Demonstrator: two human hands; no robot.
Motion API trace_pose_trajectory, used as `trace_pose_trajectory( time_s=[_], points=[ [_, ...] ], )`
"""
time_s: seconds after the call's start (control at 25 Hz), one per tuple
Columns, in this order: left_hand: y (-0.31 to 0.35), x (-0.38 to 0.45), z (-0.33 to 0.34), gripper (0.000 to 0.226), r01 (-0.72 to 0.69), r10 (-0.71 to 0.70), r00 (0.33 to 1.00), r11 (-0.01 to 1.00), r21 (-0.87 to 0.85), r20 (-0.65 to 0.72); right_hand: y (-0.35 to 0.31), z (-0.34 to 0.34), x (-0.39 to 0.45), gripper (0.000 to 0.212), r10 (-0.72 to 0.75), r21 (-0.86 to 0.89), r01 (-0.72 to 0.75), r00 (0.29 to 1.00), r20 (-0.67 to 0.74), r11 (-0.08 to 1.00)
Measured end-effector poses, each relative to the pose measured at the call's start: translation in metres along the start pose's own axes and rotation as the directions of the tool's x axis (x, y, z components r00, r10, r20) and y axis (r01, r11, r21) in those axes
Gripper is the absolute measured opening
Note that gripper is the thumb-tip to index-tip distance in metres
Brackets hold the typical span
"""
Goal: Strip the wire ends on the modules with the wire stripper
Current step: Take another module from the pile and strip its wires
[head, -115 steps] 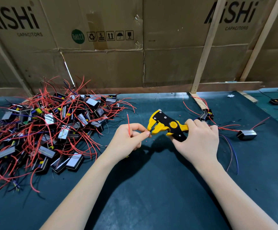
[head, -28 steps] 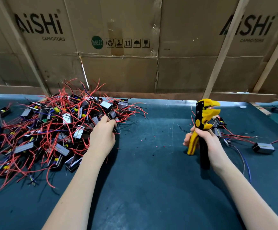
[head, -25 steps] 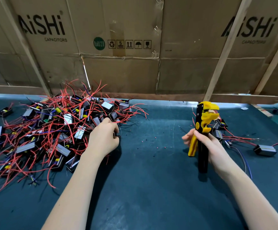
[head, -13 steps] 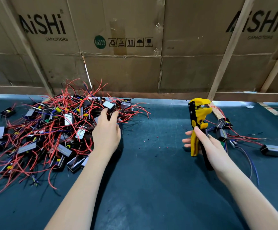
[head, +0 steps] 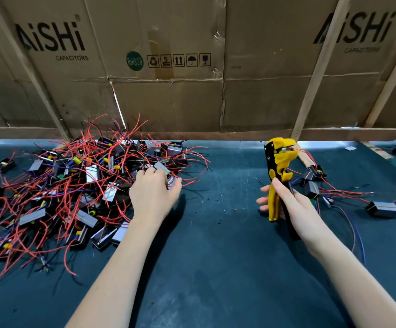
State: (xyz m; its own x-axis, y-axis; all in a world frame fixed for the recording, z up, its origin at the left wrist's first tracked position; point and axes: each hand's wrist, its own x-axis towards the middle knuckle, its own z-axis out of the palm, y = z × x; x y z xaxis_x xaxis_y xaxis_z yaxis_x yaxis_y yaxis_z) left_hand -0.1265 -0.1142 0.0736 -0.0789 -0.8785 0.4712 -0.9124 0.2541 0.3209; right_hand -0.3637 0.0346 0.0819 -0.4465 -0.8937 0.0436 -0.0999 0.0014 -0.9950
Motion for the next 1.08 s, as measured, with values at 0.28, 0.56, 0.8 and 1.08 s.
trace_pose_trajectory(
  time_s=[0.28,0.56,0.8,1.08],
  points=[
    [-0.004,0.0,-0.002,0.027,0.019,-0.012,0.998,0.989,-0.145,0.054,0.001,-0.003,0.003,0.071,0.023,0.014,-0.023,1.0,-0.018,1.0],
    [0.008,0.002,-0.034,0.028,-0.097,-0.125,0.972,0.558,-0.824,-0.199,0.0,-0.003,0.002,0.071,0.022,0.021,-0.022,1.0,0.001,1.0],
    [0.003,0.004,-0.046,0.025,-0.249,-0.138,0.929,0.453,-0.856,-0.344,0.0,-0.003,0.002,0.07,0.03,0.038,-0.03,1.0,0.004,0.999],
    [0.008,0.01,-0.054,0.031,0.063,-0.137,0.988,-0.087,-0.994,0.075,0.001,-0.003,0.002,0.07,0.025,0.033,-0.025,1.0,0.008,0.999]
  ],
)
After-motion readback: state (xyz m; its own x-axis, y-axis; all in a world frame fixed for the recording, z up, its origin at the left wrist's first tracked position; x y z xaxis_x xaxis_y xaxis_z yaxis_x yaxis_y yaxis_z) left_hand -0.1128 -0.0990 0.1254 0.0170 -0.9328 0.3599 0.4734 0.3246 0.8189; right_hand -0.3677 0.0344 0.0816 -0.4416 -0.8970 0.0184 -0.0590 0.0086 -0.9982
